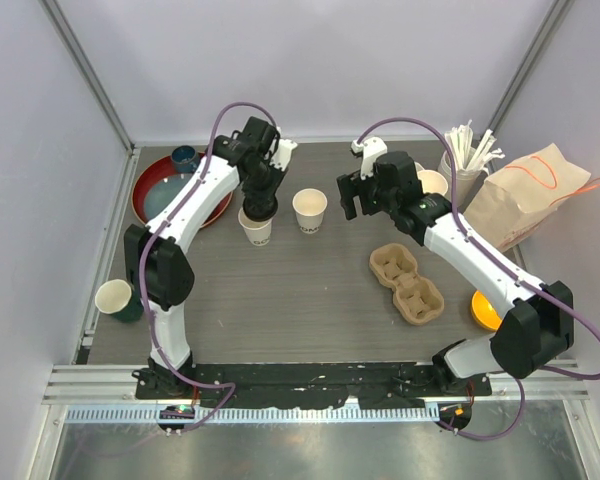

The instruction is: Pack the takeout coffee

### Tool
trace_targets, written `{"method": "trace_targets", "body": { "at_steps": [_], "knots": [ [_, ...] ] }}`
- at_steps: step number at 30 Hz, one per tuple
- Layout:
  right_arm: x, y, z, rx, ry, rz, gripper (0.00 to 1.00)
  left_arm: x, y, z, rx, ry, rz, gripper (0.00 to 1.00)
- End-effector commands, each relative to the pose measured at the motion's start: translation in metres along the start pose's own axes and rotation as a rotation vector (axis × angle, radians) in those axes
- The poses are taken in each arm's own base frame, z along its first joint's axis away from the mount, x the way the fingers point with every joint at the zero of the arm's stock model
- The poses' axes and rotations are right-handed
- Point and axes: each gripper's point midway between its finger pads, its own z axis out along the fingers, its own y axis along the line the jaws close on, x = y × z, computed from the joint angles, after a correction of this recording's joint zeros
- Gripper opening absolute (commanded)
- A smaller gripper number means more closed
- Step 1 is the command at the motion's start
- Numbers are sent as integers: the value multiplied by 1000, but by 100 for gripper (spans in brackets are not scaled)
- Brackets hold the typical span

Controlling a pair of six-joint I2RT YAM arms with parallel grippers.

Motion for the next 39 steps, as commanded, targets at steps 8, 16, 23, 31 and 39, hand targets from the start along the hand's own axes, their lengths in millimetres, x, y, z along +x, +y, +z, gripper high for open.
{"method": "trace_targets", "body": {
  "at_steps": [8,16,23,31,39],
  "knots": [
    [-29,-5,-21,24,-74,-22,89,11,5,-8,-31,43,-38,0],
    [-29,-6,-23,27,-73,-29,89,16,12,6,-42,78,-55,0],
    [-24,-7,-21,31,-61,-34,89,19,12,14,-24,94,-61,0],
    [-23,-7,-20,33,-58,-42,89,23,2,19,35,113,-78,0],
    [-22,-7,-17,28,-52,-49,89,23,0,12,44,108,-72,0]
  ]
}}
